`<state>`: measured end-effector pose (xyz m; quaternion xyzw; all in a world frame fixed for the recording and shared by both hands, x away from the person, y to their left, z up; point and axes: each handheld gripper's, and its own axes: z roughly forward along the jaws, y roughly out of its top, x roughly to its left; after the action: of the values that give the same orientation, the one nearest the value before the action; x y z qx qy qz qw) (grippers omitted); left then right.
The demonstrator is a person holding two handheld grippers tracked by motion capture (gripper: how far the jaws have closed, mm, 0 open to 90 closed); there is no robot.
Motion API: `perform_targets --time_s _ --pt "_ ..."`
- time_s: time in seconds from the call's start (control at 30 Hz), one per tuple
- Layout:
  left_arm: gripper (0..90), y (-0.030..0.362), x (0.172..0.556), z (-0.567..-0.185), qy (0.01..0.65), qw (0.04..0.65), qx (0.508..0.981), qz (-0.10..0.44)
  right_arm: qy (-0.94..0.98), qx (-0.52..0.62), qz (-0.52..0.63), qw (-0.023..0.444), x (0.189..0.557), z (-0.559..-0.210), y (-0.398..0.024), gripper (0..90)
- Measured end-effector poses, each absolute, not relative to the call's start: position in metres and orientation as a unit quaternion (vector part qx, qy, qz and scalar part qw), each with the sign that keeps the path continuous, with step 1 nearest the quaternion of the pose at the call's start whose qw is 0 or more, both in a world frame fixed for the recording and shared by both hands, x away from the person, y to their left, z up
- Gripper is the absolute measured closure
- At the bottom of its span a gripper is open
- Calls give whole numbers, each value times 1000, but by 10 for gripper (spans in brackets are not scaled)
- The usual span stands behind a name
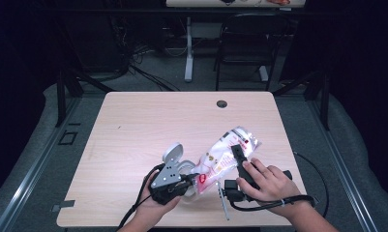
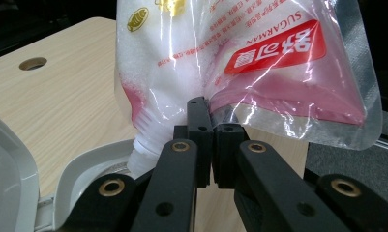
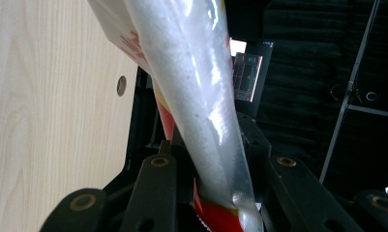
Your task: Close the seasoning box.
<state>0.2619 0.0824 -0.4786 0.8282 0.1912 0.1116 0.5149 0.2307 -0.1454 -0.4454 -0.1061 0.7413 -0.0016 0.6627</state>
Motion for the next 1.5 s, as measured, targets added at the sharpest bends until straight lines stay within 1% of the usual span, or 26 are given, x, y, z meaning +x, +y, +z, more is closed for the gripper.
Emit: perform_targets --time_s 0.9,1.5 --pt "888 88 263 -481 196 517 825 115 741 -105 6 663 232 -444 -138 763" --pt "888 93 263 -484 199 515 826 117 750 -107 13 653 234 -444 -133 776"
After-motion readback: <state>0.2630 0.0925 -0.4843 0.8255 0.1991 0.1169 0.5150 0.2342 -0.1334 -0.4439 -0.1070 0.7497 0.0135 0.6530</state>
